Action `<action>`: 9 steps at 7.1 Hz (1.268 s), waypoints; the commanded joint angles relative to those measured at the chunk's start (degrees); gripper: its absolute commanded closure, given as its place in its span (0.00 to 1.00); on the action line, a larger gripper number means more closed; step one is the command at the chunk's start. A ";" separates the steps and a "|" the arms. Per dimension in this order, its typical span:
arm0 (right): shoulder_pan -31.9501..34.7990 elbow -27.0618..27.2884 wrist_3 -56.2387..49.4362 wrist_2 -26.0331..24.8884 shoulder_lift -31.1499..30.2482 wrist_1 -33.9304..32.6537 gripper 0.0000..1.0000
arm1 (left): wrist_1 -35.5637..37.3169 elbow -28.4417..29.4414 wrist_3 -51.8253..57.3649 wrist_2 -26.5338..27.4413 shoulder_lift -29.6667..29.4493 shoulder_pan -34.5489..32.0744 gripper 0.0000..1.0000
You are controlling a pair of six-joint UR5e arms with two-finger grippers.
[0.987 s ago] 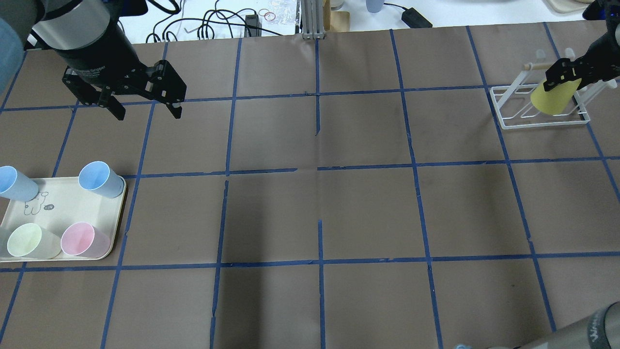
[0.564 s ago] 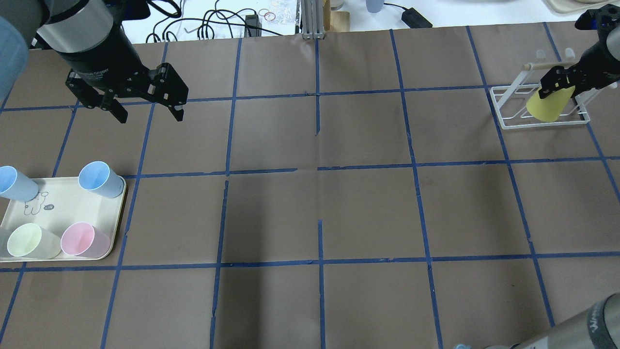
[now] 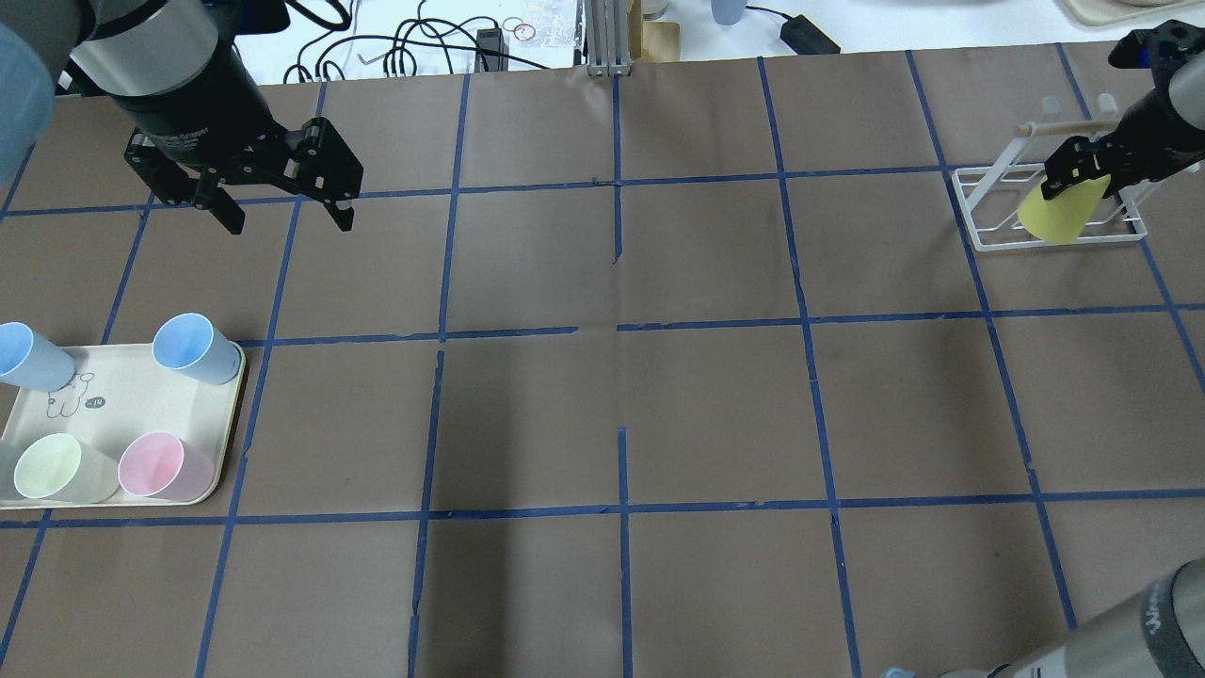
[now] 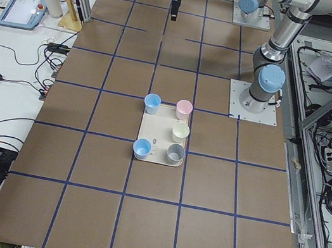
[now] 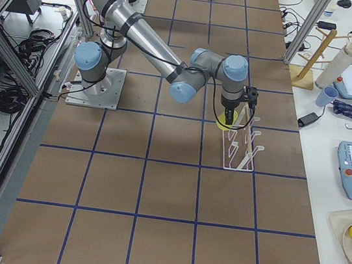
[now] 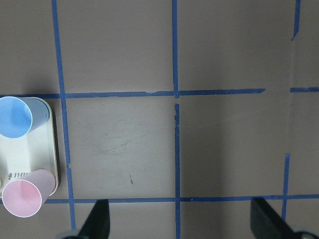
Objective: Transfer IKEA cup to right arm and place on rack
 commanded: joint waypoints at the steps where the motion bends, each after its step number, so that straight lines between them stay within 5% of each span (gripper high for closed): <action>1: 0.00 -0.09 0.00 0.02 -0.08 0.05 0.00 | 0.16 -0.37 -0.23 -0.07 0.24 0.00 0.00; 4: 0.08 -0.97 2.35 0.02 -5.75 5.83 0.00 | 0.16 -0.20 -0.23 -0.16 0.15 0.00 0.00; 6: 0.70 -0.97 5.96 0.02 -15.41 21.07 0.00 | 0.08 -0.11 -0.23 -0.08 0.15 0.00 0.00; 9: 14.09 -0.88 16.82 -7.25 -24.33 30.54 0.00 | -0.01 0.24 -0.14 -0.07 0.15 0.53 0.00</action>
